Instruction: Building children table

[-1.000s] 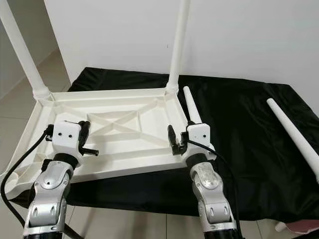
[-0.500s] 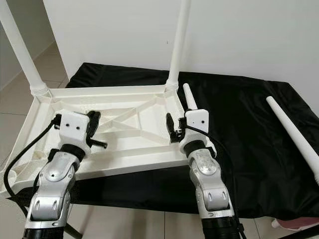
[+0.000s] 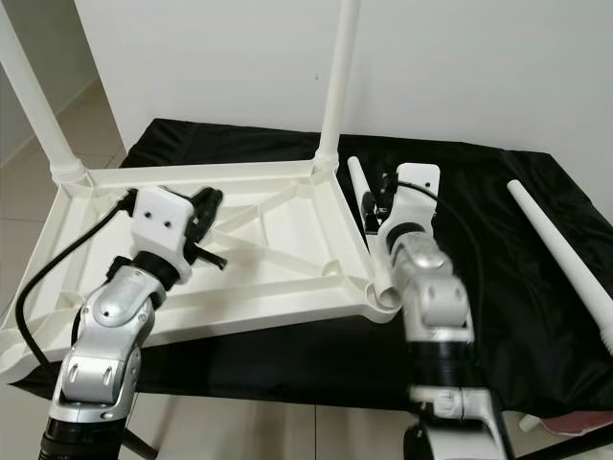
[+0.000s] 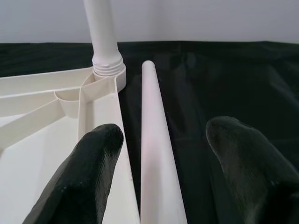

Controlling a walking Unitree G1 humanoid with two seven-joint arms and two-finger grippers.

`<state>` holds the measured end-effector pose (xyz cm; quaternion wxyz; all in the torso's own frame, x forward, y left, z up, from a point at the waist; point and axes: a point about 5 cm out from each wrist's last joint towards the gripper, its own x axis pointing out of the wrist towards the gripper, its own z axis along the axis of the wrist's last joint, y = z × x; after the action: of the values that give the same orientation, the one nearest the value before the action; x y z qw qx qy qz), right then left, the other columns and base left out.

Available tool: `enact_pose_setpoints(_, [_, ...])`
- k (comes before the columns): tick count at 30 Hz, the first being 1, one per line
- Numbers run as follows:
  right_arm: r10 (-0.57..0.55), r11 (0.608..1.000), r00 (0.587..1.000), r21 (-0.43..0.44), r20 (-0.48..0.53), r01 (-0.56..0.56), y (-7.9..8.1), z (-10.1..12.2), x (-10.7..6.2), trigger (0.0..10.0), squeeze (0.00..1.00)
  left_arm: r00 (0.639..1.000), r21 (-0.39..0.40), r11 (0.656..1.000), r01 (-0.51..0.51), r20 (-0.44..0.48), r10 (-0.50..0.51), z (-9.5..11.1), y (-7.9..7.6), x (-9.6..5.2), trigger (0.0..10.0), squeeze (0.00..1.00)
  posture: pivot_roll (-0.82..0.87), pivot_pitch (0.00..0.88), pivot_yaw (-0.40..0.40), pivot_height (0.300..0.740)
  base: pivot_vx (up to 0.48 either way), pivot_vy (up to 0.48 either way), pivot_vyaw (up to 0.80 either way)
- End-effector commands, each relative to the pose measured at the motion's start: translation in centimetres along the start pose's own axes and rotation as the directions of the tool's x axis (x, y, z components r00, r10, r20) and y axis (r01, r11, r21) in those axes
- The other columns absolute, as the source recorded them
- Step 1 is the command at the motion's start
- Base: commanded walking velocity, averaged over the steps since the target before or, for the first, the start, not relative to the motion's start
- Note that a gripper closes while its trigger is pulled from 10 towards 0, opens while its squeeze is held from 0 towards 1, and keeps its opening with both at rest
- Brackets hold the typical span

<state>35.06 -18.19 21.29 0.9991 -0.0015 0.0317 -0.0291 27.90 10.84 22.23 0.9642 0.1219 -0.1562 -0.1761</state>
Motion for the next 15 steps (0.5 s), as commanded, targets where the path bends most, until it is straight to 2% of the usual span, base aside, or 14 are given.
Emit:
enact_pose_setpoints(1, [0.059, 0.994, 0.978, 0.101, -0.2, -0.039, -0.3, -1.4, 1.3, 10.0, 0.0, 1.0, -0.007, 1.0, 0.018, 0.002, -0.018, 0.3, -0.4, 0.0, 10.0, 0.0, 0.06, 0.061, -0.082, 0.74, 0.0, 0.0, 0.0])
enact_pose_setpoints(2, [0.059, 0.994, 0.978, 0.101, -0.2, -0.039, -0.3, -1.4, 1.3, 10.0, 0.0, 1.0, -0.007, 1.0, 0.018, 0.002, -0.018, 0.3, -0.4, 0.0, 10.0, 0.0, 0.06, 0.061, -0.082, 0.74, 0.0, 0.0, 0.0])
enact_pose_setpoints(3, [0.087, 0.987, 0.961, 0.151, -0.263, -0.048, -0.2, -1.6, 1.8, 10.0, 0.0, 1.0, -0.007, 1.0, 0.018, 0.004, -0.018, 0.4, -0.5, -0.1, 10.0, 0.0, 0.05, 0.062, -0.091, 0.74, 0.0, 0.0, 0.0])
enact_pose_setpoints(4, [0.087, 0.987, 0.961, 0.151, -0.263, -0.048, -0.2, -1.6, 1.8, 10.0, 0.0, 1.0, -0.007, 1.0, 0.018, 0.004, -0.018, 0.4, -0.5, -0.1, 10.0, 0.0, 0.05, 0.062, -0.091, 0.74, 0.0, 0.0, 0.0])
enact_pose_setpoints(5, [0.101, 0.983, 0.946, 0.174, -0.307, -0.049, -0.3, -1.8, 2.2, 10.0, 0.0, 1.0, -0.007, 1.0, 0.018, 0.009, -0.018, 0.5, -0.6, -0.1, 10.0, 0.0, 0.06, 0.064, -0.101, 0.74, 0.0, 0.0, 0.0])
enact_pose_setpoints(10, [0.107, 0.979, 0.909, 0.201, -0.402, -0.027, -0.5, -1.9, 3.0, 10.0, 0.0, 1.0, -0.006, 1.0, 0.019, 0.021, -0.018, 0.9, -0.7, 0.0, 10.0, 0.0, 0.05, 0.067, -0.117, 0.74, 0.0, 0.0, 0.0])
enact_pose_setpoints(11, [0.089, 0.983, 0.898, 0.185, -0.432, -0.009, -1.0, -1.9, 3.3, 10.0, 0.0, 1.0, -0.006, 1.0, 0.02, 0.02, -0.02, 0.9, -0.7, 0.0, 10.0, 0.0, 0.04, 0.069, -0.125, 0.74, 0.0, 0.0, 0.0])
enact_pose_setpoints(15, [0.066, 0.988, 0.892, 0.154, -0.447, 0.004, -1.5, -1.6, 3.7, 10.0, 0.0, 1.0, -0.006, 1.0, 0.025, 0.017, -0.025, 0.8, -0.8, -0.1, 10.0, 0.0, 0.03, 0.071, -0.132, 0.74, 0.0, 0.0, 0.0])
